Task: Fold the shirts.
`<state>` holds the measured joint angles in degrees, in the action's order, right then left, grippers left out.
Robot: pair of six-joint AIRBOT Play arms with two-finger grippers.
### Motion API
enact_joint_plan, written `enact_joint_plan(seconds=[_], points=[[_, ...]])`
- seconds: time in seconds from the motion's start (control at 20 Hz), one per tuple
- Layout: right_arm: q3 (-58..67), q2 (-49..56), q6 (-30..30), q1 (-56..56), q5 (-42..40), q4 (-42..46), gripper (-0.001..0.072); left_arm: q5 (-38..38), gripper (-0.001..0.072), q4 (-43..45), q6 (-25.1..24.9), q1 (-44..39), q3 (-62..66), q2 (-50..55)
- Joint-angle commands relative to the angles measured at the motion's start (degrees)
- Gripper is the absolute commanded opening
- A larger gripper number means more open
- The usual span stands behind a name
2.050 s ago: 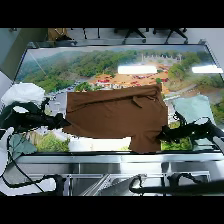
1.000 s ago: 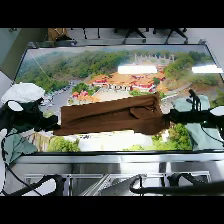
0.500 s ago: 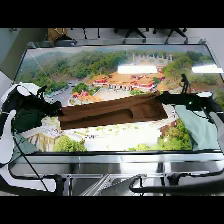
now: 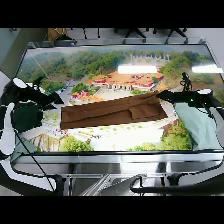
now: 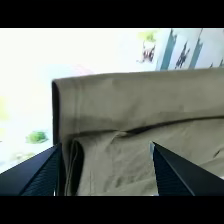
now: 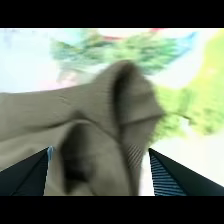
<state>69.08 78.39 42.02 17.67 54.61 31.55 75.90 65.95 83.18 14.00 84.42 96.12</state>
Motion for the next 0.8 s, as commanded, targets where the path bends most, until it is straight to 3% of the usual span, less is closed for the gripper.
enact_joint_plan(seconds=[0.0, 0.75], points=[[0.81, 1.31, 1.29, 2.12, 3.37, 2.08, 0.0696, 0.09, 0.0609, -0.11, 0.9, 2.58, -0.11, -3.69], [1.33, 6.47, -3.1, 1.46, 14.88, -3.69, 0.0696, -1.11, 0.0607, -0.15, 0.74, 3.3, -14.21, -20.87]])
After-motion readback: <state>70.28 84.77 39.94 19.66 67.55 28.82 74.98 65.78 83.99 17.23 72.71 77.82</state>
